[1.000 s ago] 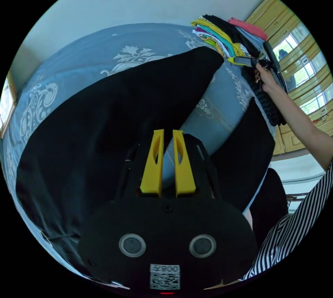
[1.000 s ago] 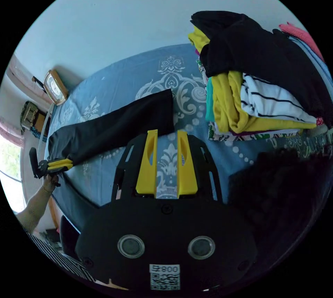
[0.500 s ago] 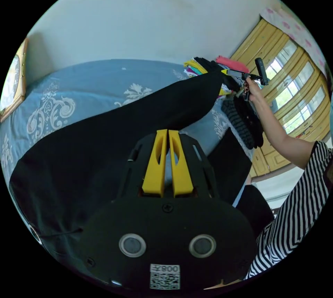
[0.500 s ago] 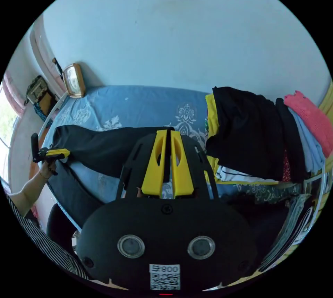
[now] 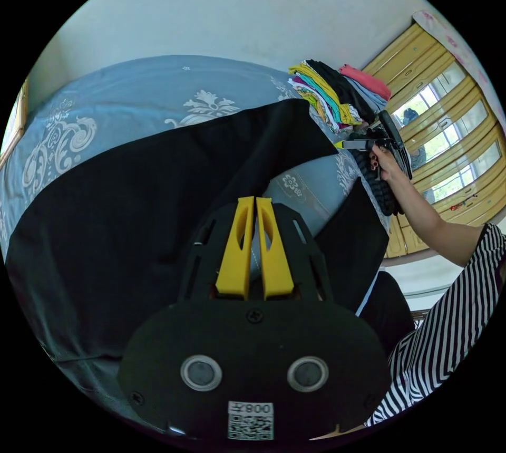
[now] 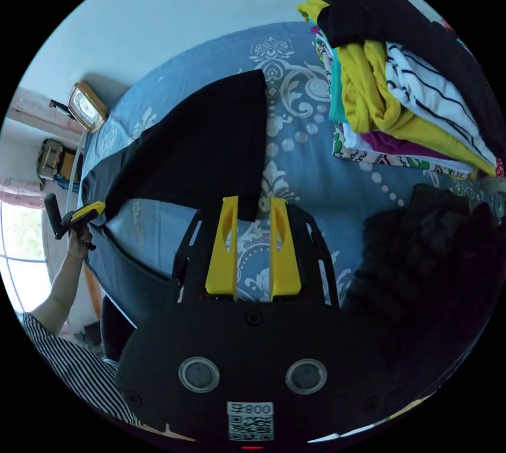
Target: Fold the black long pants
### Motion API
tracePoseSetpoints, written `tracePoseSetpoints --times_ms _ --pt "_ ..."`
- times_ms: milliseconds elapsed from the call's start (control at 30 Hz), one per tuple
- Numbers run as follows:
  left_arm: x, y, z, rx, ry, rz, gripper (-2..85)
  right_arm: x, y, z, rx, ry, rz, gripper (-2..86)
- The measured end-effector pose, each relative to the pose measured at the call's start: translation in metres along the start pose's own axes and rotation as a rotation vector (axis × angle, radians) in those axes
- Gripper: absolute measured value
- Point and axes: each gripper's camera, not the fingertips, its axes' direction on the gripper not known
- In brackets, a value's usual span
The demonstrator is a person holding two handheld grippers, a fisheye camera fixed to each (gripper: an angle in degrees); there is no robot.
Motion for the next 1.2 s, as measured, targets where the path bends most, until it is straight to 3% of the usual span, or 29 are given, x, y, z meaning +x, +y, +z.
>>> tracePoseSetpoints --times_ms 267,467,667,833,1033,1200 --pt "0.005 -0.024 0.014 0.000 -0.032 -0.006 0.6 -0.021 -0.020 0.012 -0.062 0.130 -0.069 2.1" --pt "0.023 -0.031 0.006 0.051 0.060 0.076 0.3 -0.016 0.008 -0.049 -0.015 0.010 -0.161 0.6" --pt "0.040 -0.024 0.061 -0.168 0.062 0.140 0.5 0.027 0.043 0.013 -0.191 -0.020 -0.025 0.5" --pt "0.049 -0.021 0.055 -0.129 0.047 0.154 1.7 0.023 0.046 -0.003 -0.029 -0.004 0.013 2.4" --pt "0.027 -0.016 0.034 -0.065 -0.120 0.035 6.4 -0.030 -0.006 -0.003 0.077 0.062 -0.116 6.7" --pt "0.025 -0.016 0.051 -0.162 -0.284 0.068 5.6 -0.092 -0.073 0.025 0.044 0.137 -0.262 7.7"
